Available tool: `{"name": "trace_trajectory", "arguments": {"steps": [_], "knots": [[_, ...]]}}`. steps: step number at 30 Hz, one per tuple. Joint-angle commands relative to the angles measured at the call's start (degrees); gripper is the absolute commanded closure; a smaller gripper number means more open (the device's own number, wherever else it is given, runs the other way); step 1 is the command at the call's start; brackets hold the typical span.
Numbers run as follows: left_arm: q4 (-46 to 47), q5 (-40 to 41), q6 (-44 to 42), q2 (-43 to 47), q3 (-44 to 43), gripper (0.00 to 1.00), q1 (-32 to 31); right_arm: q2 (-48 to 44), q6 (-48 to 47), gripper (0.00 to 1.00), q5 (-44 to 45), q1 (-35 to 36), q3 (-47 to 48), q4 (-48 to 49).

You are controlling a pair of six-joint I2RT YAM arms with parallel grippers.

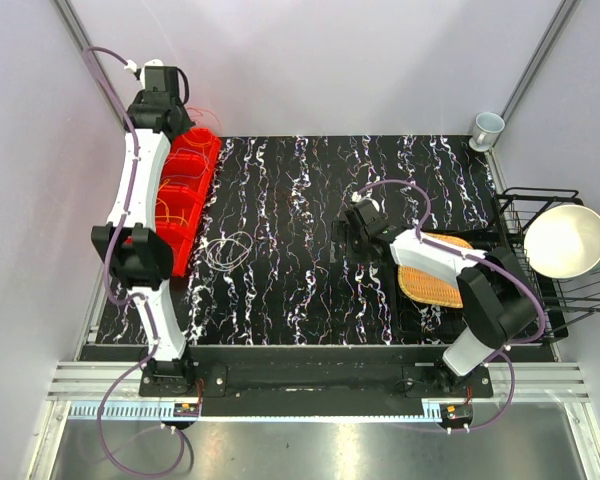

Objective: Untangle the cables

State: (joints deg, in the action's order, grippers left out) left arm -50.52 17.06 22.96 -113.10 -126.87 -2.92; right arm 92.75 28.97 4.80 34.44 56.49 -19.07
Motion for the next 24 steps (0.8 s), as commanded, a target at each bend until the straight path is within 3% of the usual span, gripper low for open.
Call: {"name": "trace_trajectory", "arguments": {"steps": [1, 6, 10, 14, 20, 24], "knots": [[8.5, 0.5, -2.1, -4.8, -6.9, 1.0, 1.9, 1.6, -0.6, 0.04, -1.4, -0.3, -0.3, 3.6], [17.3, -3.8, -0.9, -8.5, -7.0, 1.0, 5.1, 2.8, -0.9, 0.04, -1.9, -0.3, 0.0, 3.9], [27.6, -6.4, 0.3, -9.5, 0.1, 1.0, 6.7, 4.4, -0.9, 0.04, -2.2, -0.4, 0.5, 4.0], [34.7, -2.9, 1.8, -13.7, 1.9, 1.0, 7.2, 5.6, -0.9, 0.04, -2.8, -0.3, 0.9, 4.0], [34.5, -5.4, 5.8, -21.2, -2.1, 1.0, 8.8, 6.2, -1.1, 0.04, -2.7, -0.5, 1.3, 4.0], [35.6, -2.9, 7.2, -21.3, 1.4, 1.0, 9.5, 6.9, -1.1, 0.04, -3.1, -0.4, 1.4, 4.0]]}}
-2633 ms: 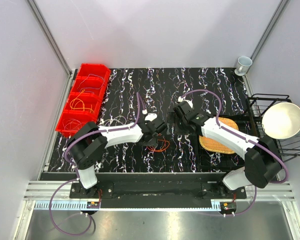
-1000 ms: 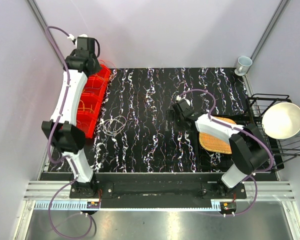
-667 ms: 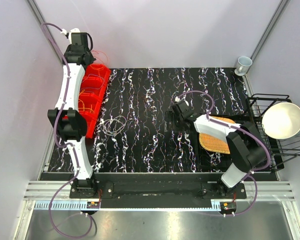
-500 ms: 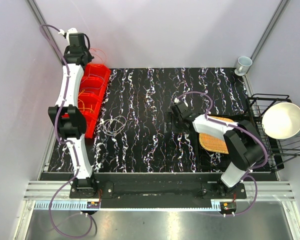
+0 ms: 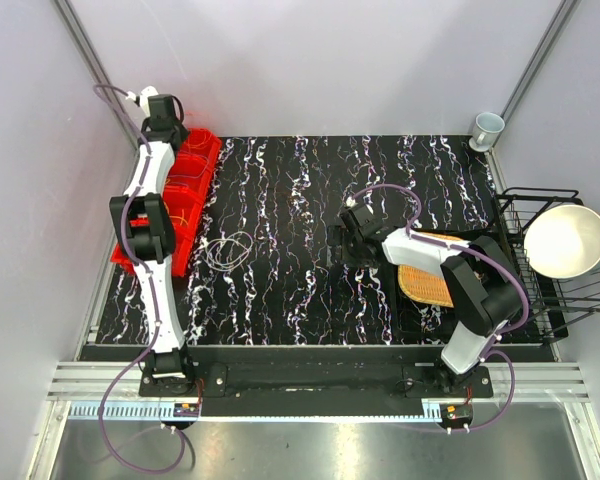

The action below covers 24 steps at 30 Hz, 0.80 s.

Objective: Untangle the cables

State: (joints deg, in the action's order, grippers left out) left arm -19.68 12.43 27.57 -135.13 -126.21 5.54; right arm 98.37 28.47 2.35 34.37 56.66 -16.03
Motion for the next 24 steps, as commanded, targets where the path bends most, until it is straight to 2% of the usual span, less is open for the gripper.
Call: {"name": "trace_trajectory", "arguments": {"steps": [1, 8, 10, 11, 13, 14, 15, 24], "knots": [[5.1, 2.1, 2.7, 0.8, 1.6, 0.99, 1.3, 1.4, -0.6, 0.04, -0.9, -0.4, 1.3, 0.9], [6.3, 1.6, 3.2, 2.2, 5.0, 0.98, 2.8, 2.4, -0.6, 0.05, -1.5, -0.4, 1.8, 1.0], [6.9, 0.9, 3.1, 2.0, 4.4, 0.93, 3.2, 2.7, -0.5, 0.05, -1.6, -0.4, 2.0, 1.0], [7.2, -0.3, 3.4, 1.9, 3.9, 0.71, 3.2, 2.7, -0.5, 0.05, -1.7, -0.4, 2.1, 1.0], [8.3, -2.7, 4.2, 1.4, 2.5, 0.36, 3.5, 3.1, -0.5, 0.05, -1.7, -0.4, 2.2, 1.0], [9.0, -3.8, 5.2, 1.4, 2.3, 0.03, 3.6, 3.2, -0.4, 0.05, -1.8, -0.4, 2.3, 1.1], [9.4, -4.6, 5.8, 1.5, 2.2, 0.01, 3.4, 3.3, -0.4, 0.05, -1.8, -0.4, 2.4, 1.1], [10.2, -9.3, 8.4, 7.5, 5.8, 0.01, 3.0, 3.7, -0.7, 0.05, -1.6, -0.4, 2.5, 1.1]]}}
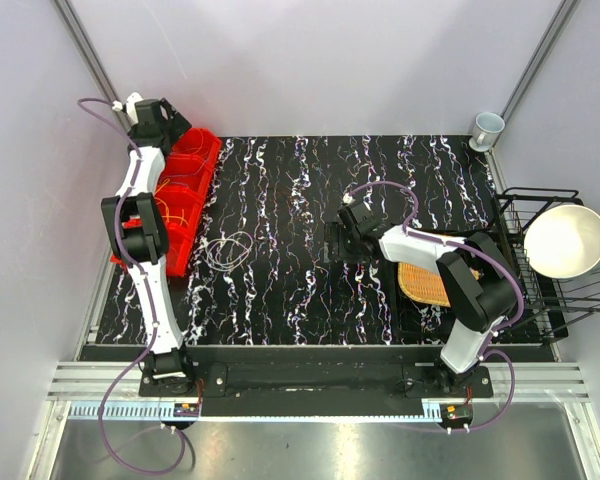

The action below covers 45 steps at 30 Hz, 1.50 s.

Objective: Untangle the cables

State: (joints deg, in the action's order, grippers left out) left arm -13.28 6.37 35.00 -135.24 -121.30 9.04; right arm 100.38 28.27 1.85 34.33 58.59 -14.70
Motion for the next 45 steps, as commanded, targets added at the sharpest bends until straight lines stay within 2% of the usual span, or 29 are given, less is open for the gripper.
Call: {"name": "trace_trajectory", "arguments": {"steps": [1, 7, 15, 21, 27, 29, 33, 39, 45], "knots": [[3.2, -3.4, 0.3, 9.4, 1.3, 0.01, -0.7, 1.7, -0.4, 0.05, -1.0, -0.3, 0.6, -0.3], [-3.9, 1.8, -4.9, 17.2, 6.1, 0.01, -4.0, 1.6, -0.7, 0.05, -0.9, -0.4, 0.7, 0.0], [-9.2, 5.2, -7.5, 26.4, 20.0, 0.02, -13.3, 1.0, -0.6, 0.05, -0.6, -0.4, 0.0, 0.7], [-12.5, 8.7, -11.5, 28.7, 26.1, 0.02, -21.9, 0.8, -0.4, 0.05, -0.7, -0.4, -0.6, 1.0], [-15.4, 11.0, -16.8, 25.4, 26.8, 0.05, -27.7, 1.0, -0.4, 0.05, -0.8, -0.5, -0.8, 0.9], [-17.5, 11.8, -17.0, 24.0, 27.1, 0.07, -29.2, 0.9, -0.5, 0.05, -0.5, -0.5, -0.8, 0.9], [-19.6, 18.7, -15.1, 24.8, 31.5, 0.07, -32.3, 1.0, -0.6, 0.05, -0.4, -0.7, -0.8, 1.0], [-19.9, 22.7, -11.2, 31.2, 43.1, 0.07, -36.9, 1.9, -0.5, 0.05, -1.1, -0.8, -0.4, 0.8], [-17.8, 20.3, -11.4, 38.0, 54.2, 0.09, -39.0, 2.4, -0.4, 0.05, -1.7, -0.7, -0.1, 0.8]]}}
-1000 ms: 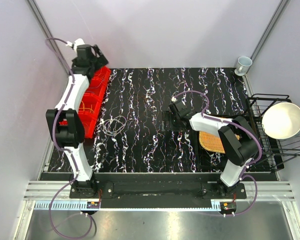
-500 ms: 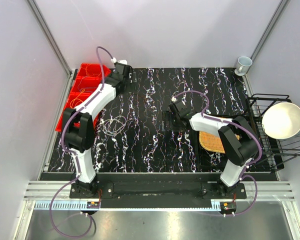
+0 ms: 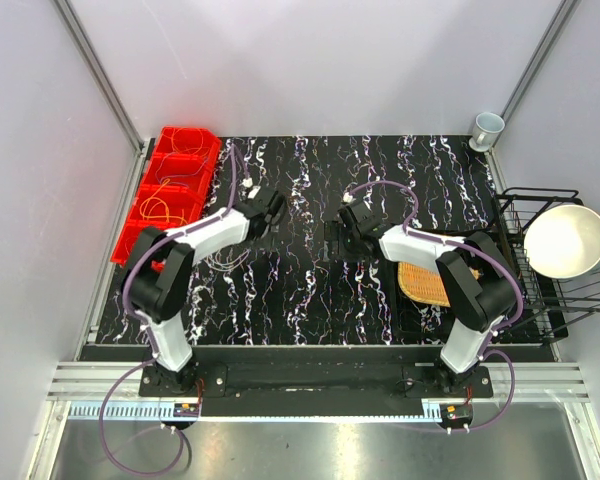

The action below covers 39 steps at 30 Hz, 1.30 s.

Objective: Untangle the cables

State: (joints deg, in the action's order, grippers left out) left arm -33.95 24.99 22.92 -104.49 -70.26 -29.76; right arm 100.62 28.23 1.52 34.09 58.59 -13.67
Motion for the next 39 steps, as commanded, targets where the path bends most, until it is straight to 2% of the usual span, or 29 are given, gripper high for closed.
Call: {"name": "trace_trajectory", "arguments": {"steps": [1, 10, 16, 25, 26, 29, 30, 32, 33, 34, 39], "knots": [[3.4, 1.2, -0.1, 8.0, 5.1, 0.1, -0.3, 2.4, -0.3, 0.05, -1.3, -0.4, -0.1, -0.2], [7.9, -3.1, -2.2, 11.0, 12.2, 0.18, -0.6, 3.2, -0.4, 0.05, -1.1, -0.4, 0.0, -0.5], [9.6, -2.1, -2.4, 8.2, 12.3, 0.25, -0.5, 4.0, -0.5, 0.05, -1.3, -0.5, 0.3, -0.7], [11.1, -1.4, -3.1, 4.1, 10.6, 0.42, -0.5, 4.8, -0.5, 0.06, -1.2, -0.5, 0.7, -1.0], [11.3, -1.2, -3.1, 3.9, 10.5, 0.45, -0.4, 4.9, -0.5, 0.06, -1.3, -0.4, 0.8, -1.0], [11.5, -0.6, -3.1, 3.3, 10.4, 0.61, -0.3, 5.2, -0.5, 0.06, -1.3, -0.5, 1.0, -1.0], [11.5, -0.6, -3.1, 3.2, 10.3, 0.75, -0.2, 5.4, -0.5, 0.06, -1.3, -0.5, 1.0, -1.1], [11.5, -0.5, -3.1, 3.1, 10.1, 0.87, -0.1, 5.4, -0.5, 0.06, -1.3, -0.5, 1.2, -1.2], [11.4, -0.4, -3.2, 3.0, 9.9, 0.97, 0.1, 5.6, -0.5, 0.06, -1.3, -0.5, 1.4, -1.2], [10.9, -0.1, -3.3, 2.5, 9.5, 1.0, 0.3, 5.7, -0.5, 0.06, -1.3, -0.5, 1.4, -1.2], [10.1, -0.2, -3.8, 3.4, 7.9, 1.0, 0.9, 6.0, -0.5, 0.06, -1.3, -0.5, 1.6, -1.4]]}}
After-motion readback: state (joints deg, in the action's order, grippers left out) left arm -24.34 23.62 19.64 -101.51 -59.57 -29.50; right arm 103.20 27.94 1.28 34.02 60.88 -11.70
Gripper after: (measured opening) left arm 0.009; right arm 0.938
